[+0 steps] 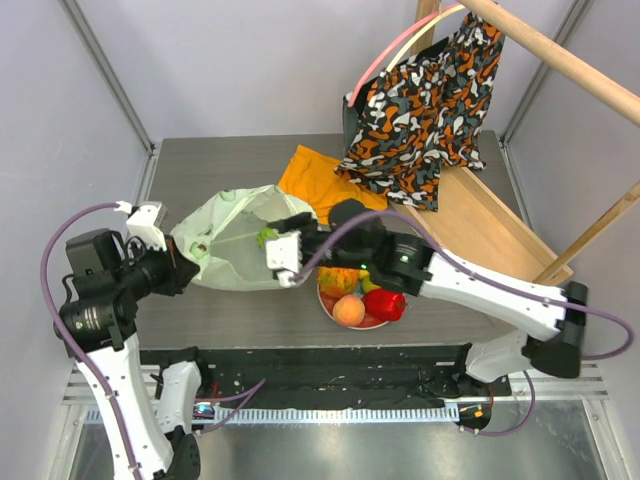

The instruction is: Take the fake fruits out of the plastic bag

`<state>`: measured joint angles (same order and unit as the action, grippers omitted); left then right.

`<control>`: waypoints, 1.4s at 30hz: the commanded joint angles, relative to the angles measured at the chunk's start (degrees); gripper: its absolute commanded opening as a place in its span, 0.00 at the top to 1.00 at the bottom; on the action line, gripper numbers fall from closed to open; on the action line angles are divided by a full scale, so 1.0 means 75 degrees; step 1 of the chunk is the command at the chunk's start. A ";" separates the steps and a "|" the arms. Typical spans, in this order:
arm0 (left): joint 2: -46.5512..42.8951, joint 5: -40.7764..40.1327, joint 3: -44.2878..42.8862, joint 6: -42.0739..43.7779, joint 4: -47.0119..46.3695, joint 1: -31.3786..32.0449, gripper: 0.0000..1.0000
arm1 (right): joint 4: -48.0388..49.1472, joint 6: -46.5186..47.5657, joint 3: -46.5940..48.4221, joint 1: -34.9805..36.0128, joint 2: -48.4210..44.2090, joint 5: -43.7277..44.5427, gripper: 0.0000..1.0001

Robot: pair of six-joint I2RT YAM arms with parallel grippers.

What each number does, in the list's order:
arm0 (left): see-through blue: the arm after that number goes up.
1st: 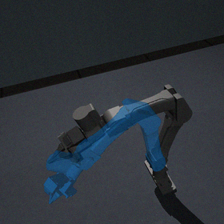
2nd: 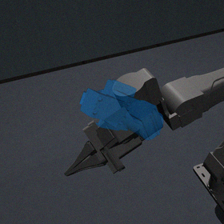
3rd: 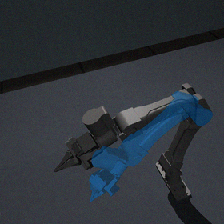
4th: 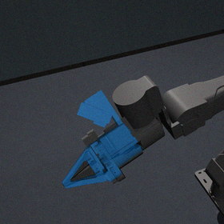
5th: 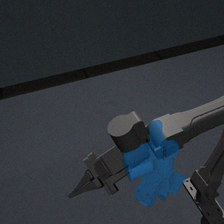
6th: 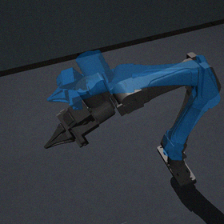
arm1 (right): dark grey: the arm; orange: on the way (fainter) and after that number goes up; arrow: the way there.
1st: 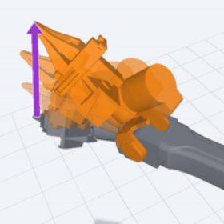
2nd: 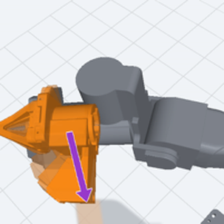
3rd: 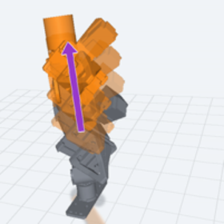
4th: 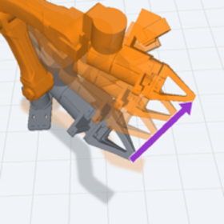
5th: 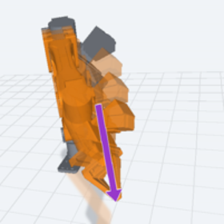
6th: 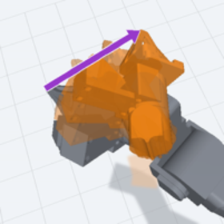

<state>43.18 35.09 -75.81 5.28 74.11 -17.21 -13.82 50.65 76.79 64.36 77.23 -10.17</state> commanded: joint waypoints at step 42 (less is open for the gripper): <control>-0.1960 -0.0425 -0.0357 0.3878 0.2799 0.0045 1.00 | 0.2792 -0.5160 0.1315 0.0138 0.5546 0.1896 0.15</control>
<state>28.45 31.53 -79.24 33.52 78.08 -17.10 4.75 11.09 84.01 65.04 118.10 3.92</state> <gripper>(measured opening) 0.014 0.828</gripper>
